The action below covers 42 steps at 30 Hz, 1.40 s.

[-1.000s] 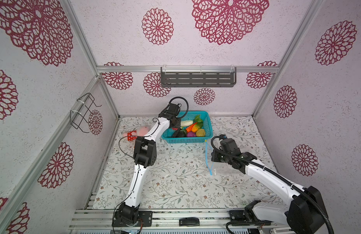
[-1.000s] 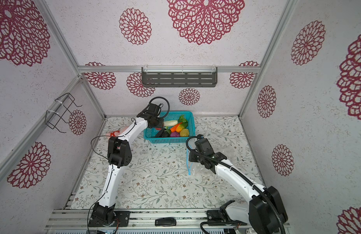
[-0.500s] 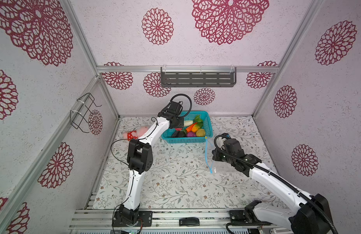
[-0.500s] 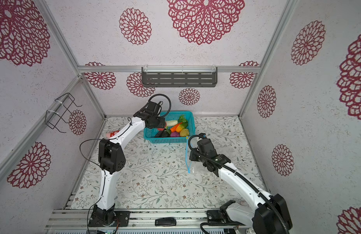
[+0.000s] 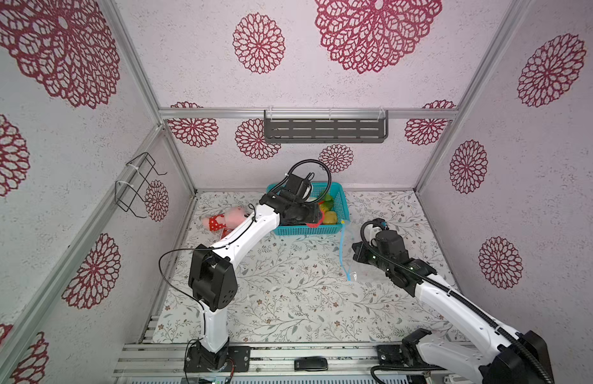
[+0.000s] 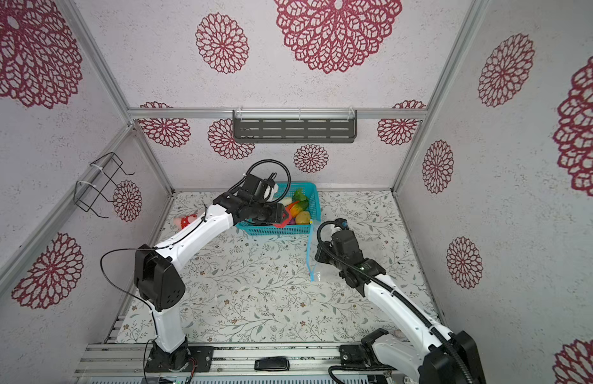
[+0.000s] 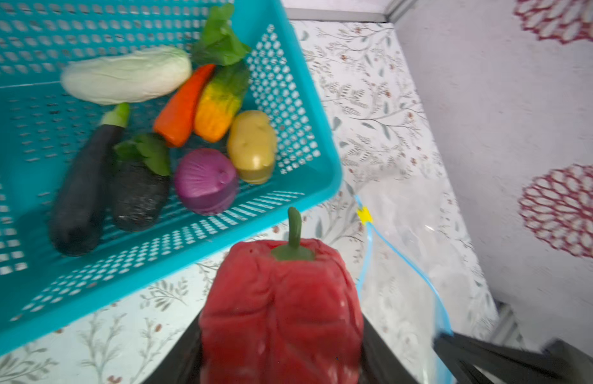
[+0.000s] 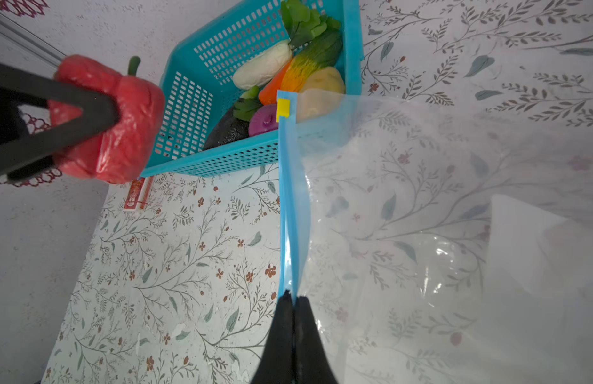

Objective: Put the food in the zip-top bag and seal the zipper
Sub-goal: 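Lift the red pepper with the left gripper toward the bag mouth, then lower the red pepper into the clear bag and open the left gripper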

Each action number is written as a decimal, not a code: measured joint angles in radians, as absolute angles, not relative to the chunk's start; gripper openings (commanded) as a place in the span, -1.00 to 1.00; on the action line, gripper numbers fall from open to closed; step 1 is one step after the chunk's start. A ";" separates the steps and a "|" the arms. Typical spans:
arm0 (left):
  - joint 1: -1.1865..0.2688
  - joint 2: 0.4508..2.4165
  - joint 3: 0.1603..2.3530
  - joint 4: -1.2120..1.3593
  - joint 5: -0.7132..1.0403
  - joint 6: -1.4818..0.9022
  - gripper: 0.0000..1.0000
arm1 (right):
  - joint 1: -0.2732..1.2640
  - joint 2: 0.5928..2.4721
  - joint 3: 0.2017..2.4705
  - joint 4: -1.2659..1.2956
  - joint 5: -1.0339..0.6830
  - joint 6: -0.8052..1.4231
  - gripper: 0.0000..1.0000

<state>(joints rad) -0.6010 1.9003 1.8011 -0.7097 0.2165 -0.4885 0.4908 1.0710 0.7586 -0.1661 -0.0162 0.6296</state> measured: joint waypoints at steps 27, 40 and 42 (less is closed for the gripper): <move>-0.690 1.857 1.573 -0.332 0.502 -0.735 -0.18 | 0.447 1.037 0.719 -0.018 -0.086 0.734 -1.00; -0.697 1.890 1.541 -0.292 0.516 -0.751 -0.19 | 0.440 1.022 0.719 -0.018 -0.092 0.736 -1.00; -0.697 1.893 1.528 -0.286 0.515 -0.754 -0.19 | 0.439 1.021 0.719 -0.018 -0.093 0.736 -1.00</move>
<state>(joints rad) -0.6971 1.8935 1.5280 -0.2859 0.5152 -0.7540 0.4393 1.0214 0.7185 -0.0181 -0.0925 0.7361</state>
